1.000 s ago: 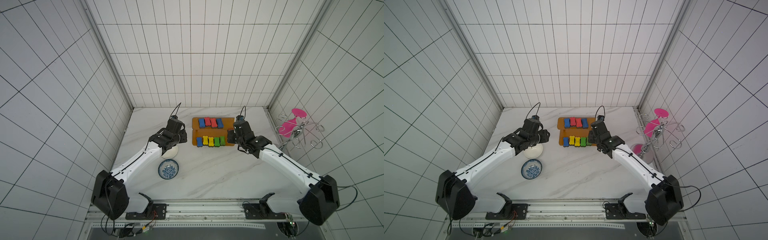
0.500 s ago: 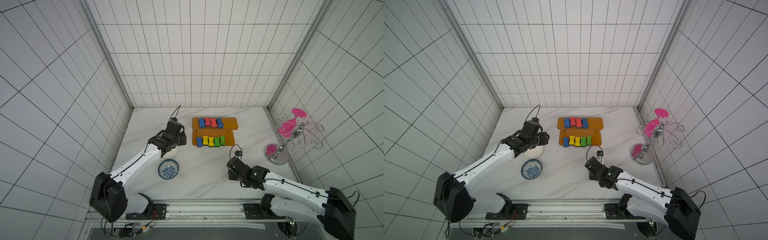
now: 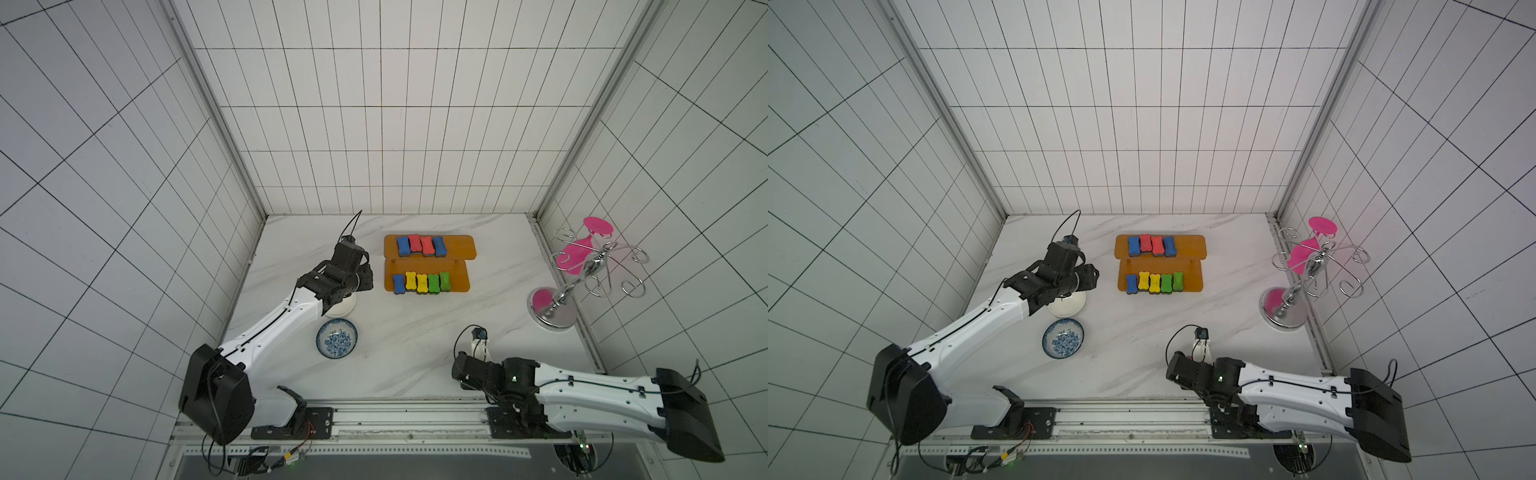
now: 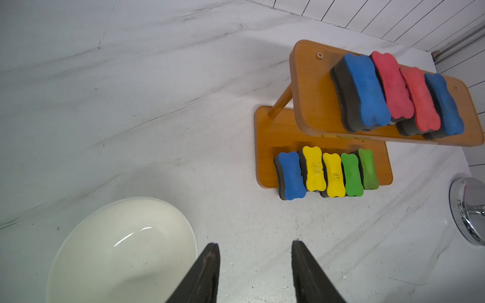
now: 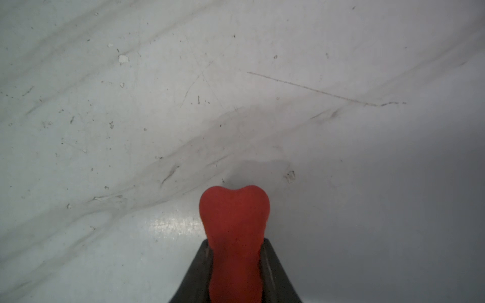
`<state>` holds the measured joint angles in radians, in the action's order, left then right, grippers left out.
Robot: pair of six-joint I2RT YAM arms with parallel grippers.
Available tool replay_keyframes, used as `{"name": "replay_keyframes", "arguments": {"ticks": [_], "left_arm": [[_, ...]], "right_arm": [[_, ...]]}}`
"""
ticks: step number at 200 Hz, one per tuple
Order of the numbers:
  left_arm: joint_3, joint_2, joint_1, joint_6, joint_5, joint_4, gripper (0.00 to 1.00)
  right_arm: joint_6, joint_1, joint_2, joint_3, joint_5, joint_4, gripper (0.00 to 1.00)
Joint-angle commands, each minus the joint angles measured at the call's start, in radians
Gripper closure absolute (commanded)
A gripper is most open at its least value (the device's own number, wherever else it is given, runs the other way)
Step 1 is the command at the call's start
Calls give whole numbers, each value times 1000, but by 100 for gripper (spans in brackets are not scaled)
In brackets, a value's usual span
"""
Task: Remove the whiteboard erasers from the shelf
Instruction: Place the whiteboard eraser at the center of the board.
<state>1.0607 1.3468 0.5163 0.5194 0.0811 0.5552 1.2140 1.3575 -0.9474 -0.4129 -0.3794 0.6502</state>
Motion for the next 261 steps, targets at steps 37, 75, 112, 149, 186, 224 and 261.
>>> {"name": "replay_keyframes", "arguments": {"ticks": [37, 75, 112, 149, 186, 224, 261], "left_arm": [[-7, 7, 7, 0, 8, -23, 52], [-2, 13, 7, 1, 3, -22, 52], [1, 16, 7, 1, -1, -23, 52], [2, 15, 7, 1, -6, -23, 52], [5, 10, 7, 2, -10, -25, 52], [12, 7, 7, 1, -10, -27, 52], [12, 12, 7, 10, -8, -29, 52]], "right_arm": [[62, 56, -34, 41, -2, 8, 72], [55, 69, -34, 51, 13, -9, 67], [51, 70, -45, 37, 16, -2, 62], [49, 70, -41, 22, 4, 17, 59], [49, 71, -16, -12, -22, 77, 52], [49, 71, 63, -45, -75, 165, 48], [16, 58, 104, -74, -125, 185, 47]]}}
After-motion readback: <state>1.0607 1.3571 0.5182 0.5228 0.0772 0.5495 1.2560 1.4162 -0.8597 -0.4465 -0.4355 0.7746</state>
